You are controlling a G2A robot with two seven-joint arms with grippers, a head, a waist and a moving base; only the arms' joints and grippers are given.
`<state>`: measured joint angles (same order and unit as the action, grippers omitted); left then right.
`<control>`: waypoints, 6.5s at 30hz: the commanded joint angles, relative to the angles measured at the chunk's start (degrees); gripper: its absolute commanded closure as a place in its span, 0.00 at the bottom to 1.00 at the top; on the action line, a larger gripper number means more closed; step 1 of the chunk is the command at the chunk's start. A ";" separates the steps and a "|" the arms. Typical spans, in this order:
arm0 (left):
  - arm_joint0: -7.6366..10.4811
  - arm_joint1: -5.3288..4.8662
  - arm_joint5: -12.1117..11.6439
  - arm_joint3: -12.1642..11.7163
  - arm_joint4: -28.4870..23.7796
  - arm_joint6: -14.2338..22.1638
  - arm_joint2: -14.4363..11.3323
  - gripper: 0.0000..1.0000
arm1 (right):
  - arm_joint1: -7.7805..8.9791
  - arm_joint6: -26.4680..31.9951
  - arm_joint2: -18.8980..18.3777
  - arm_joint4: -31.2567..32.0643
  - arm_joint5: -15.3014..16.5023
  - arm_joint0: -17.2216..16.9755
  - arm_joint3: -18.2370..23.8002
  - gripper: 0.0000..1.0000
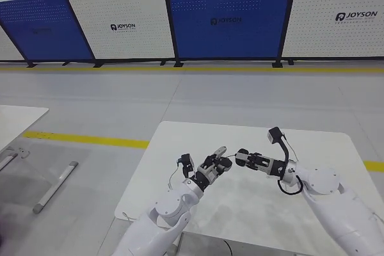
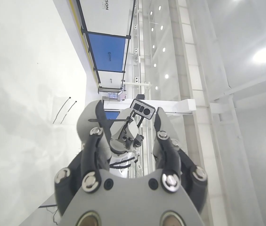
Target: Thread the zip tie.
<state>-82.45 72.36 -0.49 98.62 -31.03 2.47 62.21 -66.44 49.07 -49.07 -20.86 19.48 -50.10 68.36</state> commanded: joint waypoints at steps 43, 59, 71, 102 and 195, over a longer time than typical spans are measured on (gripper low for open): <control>-2.10 -0.54 0.60 -1.04 13.19 -0.40 2.24 1.00 | 2.79 9.19 -10.59 -6.60 -15.29 -6.02 6.10 0.00; -12.52 -3.00 -3.50 13.29 -0.26 20.75 15.42 1.00 | 2.79 9.19 -10.59 -6.60 -15.29 -6.02 6.10 0.00; -25.22 -3.73 -13.80 24.85 -0.45 22.06 22.89 1.00 | 2.79 9.19 -10.59 -6.60 -15.29 -6.02 6.10 0.00; -4.61 -0.18 -6.34 -3.48 28.01 -1.86 0.18 1.00 | 2.79 9.19 -10.59 -6.60 -15.29 -6.02 6.10 0.00; -4.61 -0.18 -6.34 -3.48 28.01 -1.86 0.18 1.00 | 4.87 29.84 -1.79 43.06 -20.27 16.24 -10.98 0.00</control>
<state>-87.06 72.18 -6.83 95.14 -3.02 0.61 62.38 -61.57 78.91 -50.87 22.19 -0.80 -33.86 57.40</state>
